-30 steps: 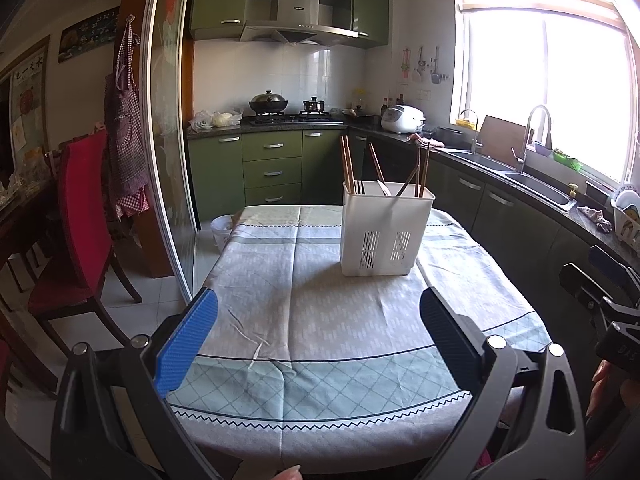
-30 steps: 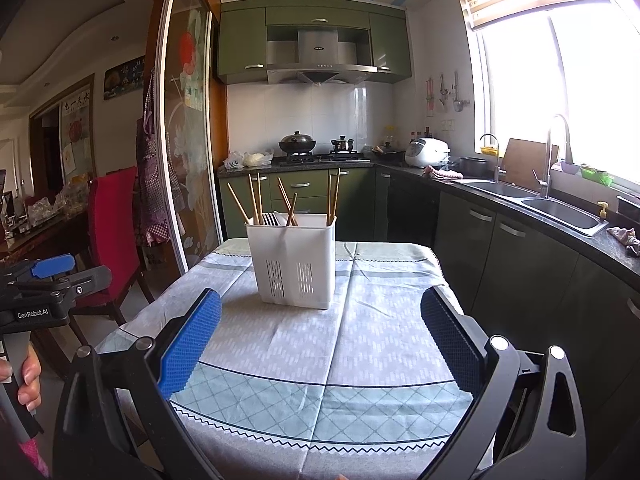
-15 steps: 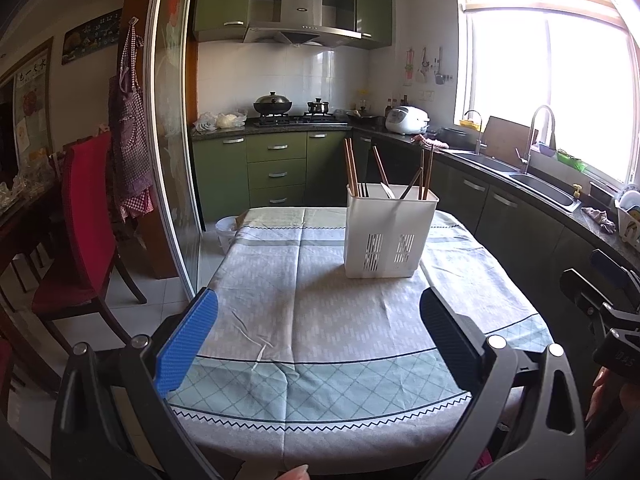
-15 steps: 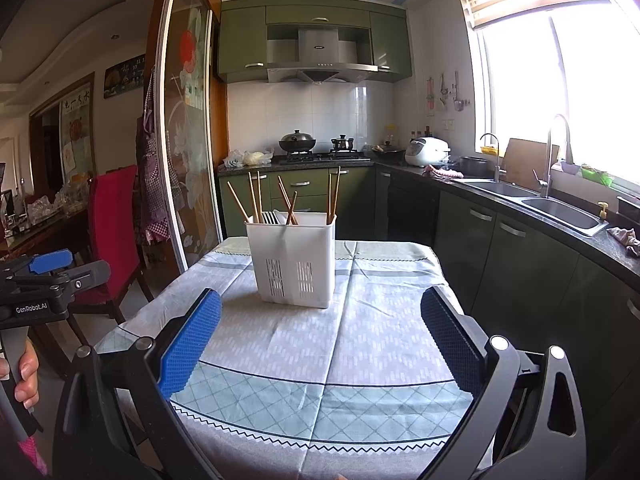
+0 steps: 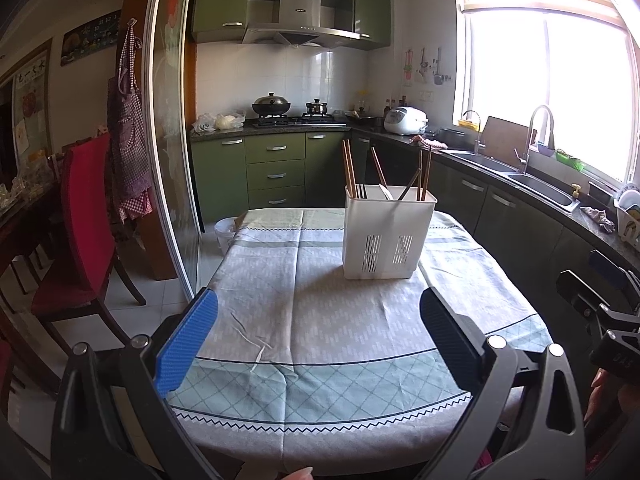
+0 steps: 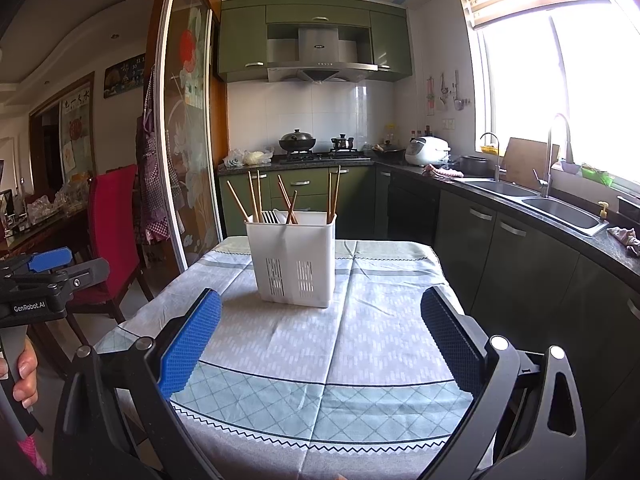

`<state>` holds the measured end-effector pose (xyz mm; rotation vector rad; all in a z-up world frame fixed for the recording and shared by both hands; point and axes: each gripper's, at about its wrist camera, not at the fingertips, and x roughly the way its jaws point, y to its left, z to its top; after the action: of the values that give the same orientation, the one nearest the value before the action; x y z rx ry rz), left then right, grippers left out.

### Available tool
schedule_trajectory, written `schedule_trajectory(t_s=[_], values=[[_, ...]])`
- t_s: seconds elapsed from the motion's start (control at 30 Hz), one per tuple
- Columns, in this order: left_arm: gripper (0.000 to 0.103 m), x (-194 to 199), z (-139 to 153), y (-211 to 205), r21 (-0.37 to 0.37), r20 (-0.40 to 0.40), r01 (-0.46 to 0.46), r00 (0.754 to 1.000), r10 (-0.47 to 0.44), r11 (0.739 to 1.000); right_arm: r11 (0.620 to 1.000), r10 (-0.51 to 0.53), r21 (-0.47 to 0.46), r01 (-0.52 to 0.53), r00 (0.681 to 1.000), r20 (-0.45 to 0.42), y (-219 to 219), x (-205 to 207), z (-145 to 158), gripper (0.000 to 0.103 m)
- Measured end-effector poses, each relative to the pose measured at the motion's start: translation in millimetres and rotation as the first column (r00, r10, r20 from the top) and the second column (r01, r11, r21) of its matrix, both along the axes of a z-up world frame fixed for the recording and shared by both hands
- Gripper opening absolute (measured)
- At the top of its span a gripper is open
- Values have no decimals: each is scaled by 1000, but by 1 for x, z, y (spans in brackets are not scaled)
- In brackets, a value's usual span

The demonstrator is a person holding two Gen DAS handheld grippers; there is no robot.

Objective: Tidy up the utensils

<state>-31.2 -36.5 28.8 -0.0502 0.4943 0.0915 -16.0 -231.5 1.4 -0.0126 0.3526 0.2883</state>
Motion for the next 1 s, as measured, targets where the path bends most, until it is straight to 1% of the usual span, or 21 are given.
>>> schedule_trajectory(t_s=[0.3, 0.63, 0.73, 0.83, 1.0], values=[[96, 1, 0, 4, -21, -2, 15, 1000, -15, 1000, 1000, 0, -1, 0, 1000, -1, 0, 1, 0, 98], [96, 6, -4, 4, -49, -23, 66, 997, -67, 997, 1000, 1, -3, -1, 1000, -4, -1, 1, -2, 98], [96, 9, -7, 0, -34, -29, 84, 996, -85, 996, 1000, 1, -4, -1, 1000, -6, -1, 2, -3, 98], [96, 8, -9, -4, -7, -13, 86, 996, -86, 996, 1000, 1, -5, -1, 1000, -8, -1, 3, -5, 98], [96, 11, -8, -3, -4, -15, 58, 998, -58, 998, 1000, -1, -3, 1, 1000, -12, -2, 4, -7, 98]])
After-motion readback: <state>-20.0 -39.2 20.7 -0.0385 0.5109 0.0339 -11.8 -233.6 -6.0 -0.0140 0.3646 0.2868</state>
